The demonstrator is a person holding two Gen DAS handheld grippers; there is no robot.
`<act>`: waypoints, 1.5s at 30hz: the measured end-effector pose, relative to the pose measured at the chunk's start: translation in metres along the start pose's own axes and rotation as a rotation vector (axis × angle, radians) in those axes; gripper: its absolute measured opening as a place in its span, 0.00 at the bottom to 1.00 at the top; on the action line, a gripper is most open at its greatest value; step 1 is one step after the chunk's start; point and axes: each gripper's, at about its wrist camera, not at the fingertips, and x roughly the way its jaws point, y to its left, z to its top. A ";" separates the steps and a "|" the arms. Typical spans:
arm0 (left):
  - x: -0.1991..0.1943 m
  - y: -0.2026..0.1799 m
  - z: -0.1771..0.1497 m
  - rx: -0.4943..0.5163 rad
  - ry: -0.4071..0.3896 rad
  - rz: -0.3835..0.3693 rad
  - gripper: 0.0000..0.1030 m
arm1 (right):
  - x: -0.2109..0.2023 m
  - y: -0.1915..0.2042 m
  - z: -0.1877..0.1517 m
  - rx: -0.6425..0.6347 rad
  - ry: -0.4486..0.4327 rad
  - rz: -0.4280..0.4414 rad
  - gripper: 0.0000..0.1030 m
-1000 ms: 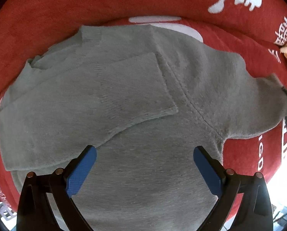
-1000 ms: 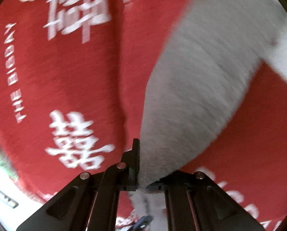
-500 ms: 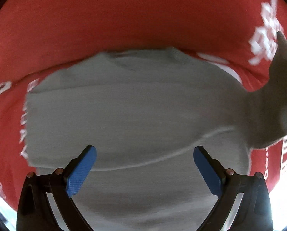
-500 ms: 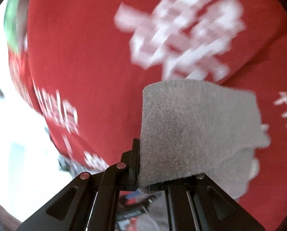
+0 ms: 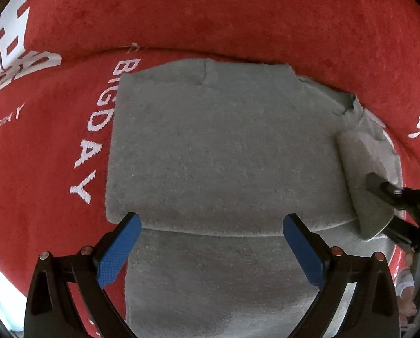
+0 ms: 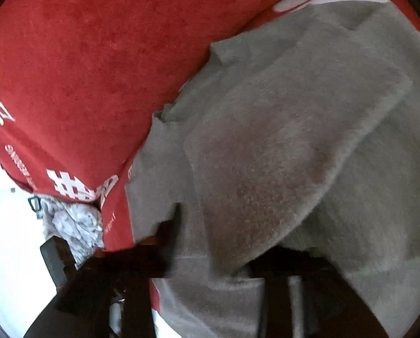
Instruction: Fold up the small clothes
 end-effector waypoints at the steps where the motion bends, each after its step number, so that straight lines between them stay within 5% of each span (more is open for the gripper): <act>1: 0.000 0.005 0.001 -0.003 -0.004 -0.009 0.98 | -0.007 0.001 -0.001 0.002 -0.028 -0.019 0.53; 4: -0.009 0.022 0.004 -0.020 -0.025 -0.048 0.98 | -0.027 -0.005 0.002 0.041 -0.125 -0.075 0.49; 6: -0.013 0.034 0.011 -0.037 -0.039 -0.091 0.98 | -0.035 -0.011 0.009 0.090 -0.169 -0.075 0.11; 7: -0.016 0.042 0.013 -0.049 -0.047 -0.126 0.98 | -0.035 -0.006 0.014 0.088 -0.187 -0.073 0.06; 10: -0.023 0.055 0.017 -0.085 -0.058 -0.208 0.98 | -0.024 0.035 0.016 -0.109 -0.181 -0.095 0.06; 14: -0.023 0.079 0.023 -0.120 -0.059 -0.268 0.98 | 0.014 0.084 -0.006 -0.415 -0.062 -0.169 0.07; 18: -0.018 0.079 0.019 -0.119 -0.031 -0.289 0.98 | 0.054 0.089 -0.032 -0.562 0.074 -0.303 0.11; 21: -0.012 0.075 0.020 -0.121 -0.012 -0.316 0.98 | 0.065 0.086 -0.044 -0.597 0.149 -0.319 0.26; 23: -0.009 0.065 0.019 -0.119 -0.001 -0.330 0.98 | 0.059 0.086 -0.050 -0.633 0.140 -0.329 0.48; 31: -0.015 0.082 0.020 -0.185 -0.025 -0.287 0.98 | 0.053 0.122 -0.077 -0.883 0.069 -0.378 0.50; 34: -0.013 0.092 0.026 -0.180 -0.042 -0.226 0.98 | 0.067 0.136 -0.103 -1.104 0.054 -0.509 0.50; 39: -0.022 0.114 0.025 -0.170 -0.053 -0.161 0.98 | 0.116 0.130 -0.158 -1.535 0.163 -0.784 0.49; 41: -0.023 0.120 0.023 -0.183 -0.053 -0.156 0.98 | 0.117 0.130 -0.172 -1.656 0.132 -0.818 0.49; 43: -0.024 0.123 0.021 -0.191 -0.052 -0.155 0.98 | 0.106 0.134 -0.164 -1.582 0.154 -0.752 0.49; 45: -0.022 0.119 0.019 -0.194 -0.049 -0.160 0.98 | 0.084 0.135 -0.131 -1.326 0.151 -0.632 0.49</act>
